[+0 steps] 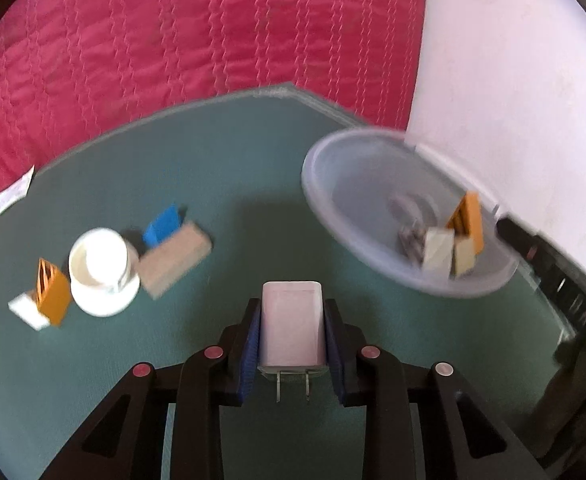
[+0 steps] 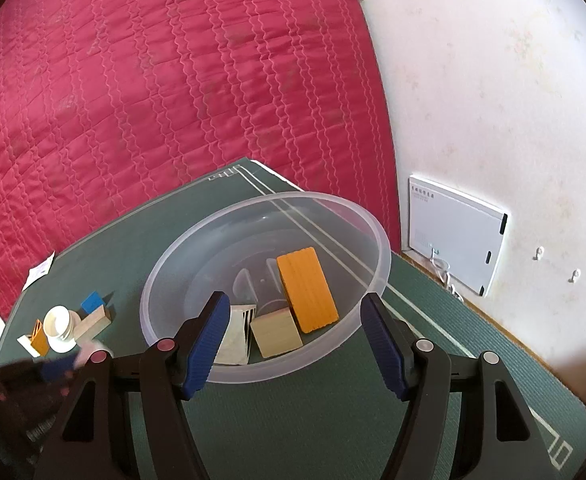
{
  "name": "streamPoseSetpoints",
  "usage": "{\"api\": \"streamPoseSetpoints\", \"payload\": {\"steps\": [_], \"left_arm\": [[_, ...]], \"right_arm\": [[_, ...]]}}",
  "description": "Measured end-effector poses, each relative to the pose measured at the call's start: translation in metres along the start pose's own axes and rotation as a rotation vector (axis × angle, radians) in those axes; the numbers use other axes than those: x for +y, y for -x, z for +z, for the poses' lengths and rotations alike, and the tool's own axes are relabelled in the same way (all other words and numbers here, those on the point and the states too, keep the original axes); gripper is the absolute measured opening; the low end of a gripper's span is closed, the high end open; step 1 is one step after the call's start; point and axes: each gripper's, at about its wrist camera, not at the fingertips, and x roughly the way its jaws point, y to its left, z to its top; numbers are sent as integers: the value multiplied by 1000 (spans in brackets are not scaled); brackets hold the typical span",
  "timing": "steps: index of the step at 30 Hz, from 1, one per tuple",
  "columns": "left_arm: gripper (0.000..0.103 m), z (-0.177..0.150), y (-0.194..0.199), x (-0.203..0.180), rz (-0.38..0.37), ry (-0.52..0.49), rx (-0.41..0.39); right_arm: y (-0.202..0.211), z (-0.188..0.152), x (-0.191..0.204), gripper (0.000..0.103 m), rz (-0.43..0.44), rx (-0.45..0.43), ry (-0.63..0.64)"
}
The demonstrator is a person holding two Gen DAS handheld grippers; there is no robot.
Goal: Organize rigid objects
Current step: 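Lower the white charger into the bowl and open the left tool, then move the left tool to the pink-topped cube and close on it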
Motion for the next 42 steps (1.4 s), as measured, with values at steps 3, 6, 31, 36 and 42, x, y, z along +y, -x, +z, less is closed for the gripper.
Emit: {"api": "streamPoseSetpoints", "payload": {"steps": [3,6,31,36,42], "left_arm": [[31,16,3,-7,-17,-13,-35],[31,31,3,-19,-56,-36,-71],[85,43,-3,3,-10,49,-122],[93,37,4,8,21,51,-129],[95,31,12,21,50,75,-135]], "right_arm": [[0,-2,1,69,1,4,-6],[-1,-2,0,69,1,8,-11],[-2,-2,0,69,3,19,-14],[-3,-3,3,69,20,27,3],[1,-4,9,69,29,20,32]]}}
